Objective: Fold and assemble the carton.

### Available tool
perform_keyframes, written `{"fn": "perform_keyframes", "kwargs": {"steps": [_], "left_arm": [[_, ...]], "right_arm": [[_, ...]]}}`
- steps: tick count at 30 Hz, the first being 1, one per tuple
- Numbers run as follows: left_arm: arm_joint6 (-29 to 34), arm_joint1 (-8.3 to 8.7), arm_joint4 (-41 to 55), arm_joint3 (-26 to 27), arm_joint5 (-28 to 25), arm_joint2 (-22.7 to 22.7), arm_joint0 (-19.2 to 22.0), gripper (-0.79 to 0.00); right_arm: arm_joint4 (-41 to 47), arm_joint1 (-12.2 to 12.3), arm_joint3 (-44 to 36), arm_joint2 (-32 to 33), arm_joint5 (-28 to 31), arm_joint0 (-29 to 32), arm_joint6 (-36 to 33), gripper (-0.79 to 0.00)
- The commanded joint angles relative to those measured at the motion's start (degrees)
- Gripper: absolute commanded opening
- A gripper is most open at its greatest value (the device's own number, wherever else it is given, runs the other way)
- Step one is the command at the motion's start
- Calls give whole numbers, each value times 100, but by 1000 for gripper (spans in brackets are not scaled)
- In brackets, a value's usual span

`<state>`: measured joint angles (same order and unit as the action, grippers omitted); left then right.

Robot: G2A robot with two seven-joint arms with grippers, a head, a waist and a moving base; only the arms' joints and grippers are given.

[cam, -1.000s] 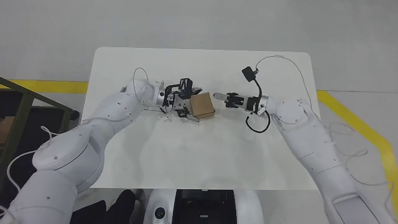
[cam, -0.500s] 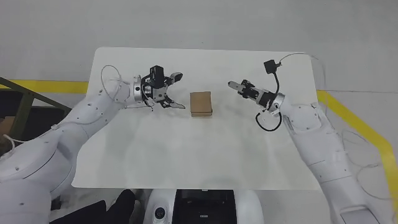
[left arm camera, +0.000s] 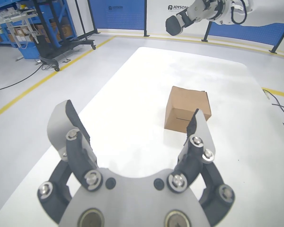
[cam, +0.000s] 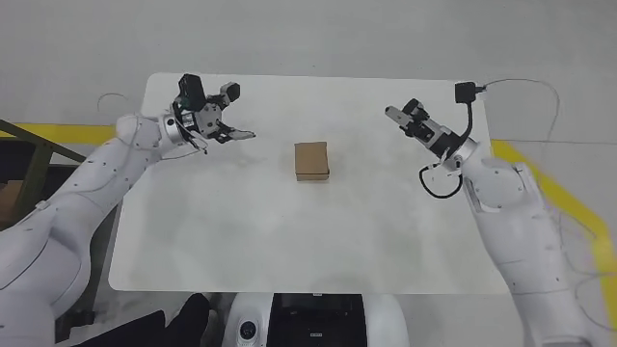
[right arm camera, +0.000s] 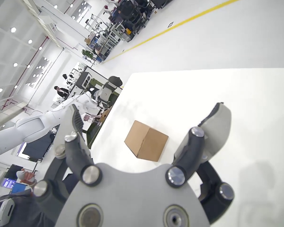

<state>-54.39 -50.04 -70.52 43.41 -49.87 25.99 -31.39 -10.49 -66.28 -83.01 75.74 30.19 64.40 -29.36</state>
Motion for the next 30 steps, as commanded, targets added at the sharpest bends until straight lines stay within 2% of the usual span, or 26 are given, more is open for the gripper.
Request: {"fn": "perform_keyframes", "kwargs": {"steps": [1, 12, 20, 30], "left_arm": [[74, 35, 101, 14, -49, 118, -13, 0], [773, 271, 565, 270, -142, 832, -134, 0], [1151, 445, 640, 729, 98, 1311, -382, 0], [1151, 445, 640, 729, 98, 1311, -382, -1]], "right_arm": [[-54, 13, -93, 70, -28, 34, 53, 0], [-315, 99, -666, 554, -440, 156, 217, 0], [-210, 120, -795, 659, -330, 231, 199, 0], [-210, 120, -795, 659, -330, 231, 199, 0]]}}
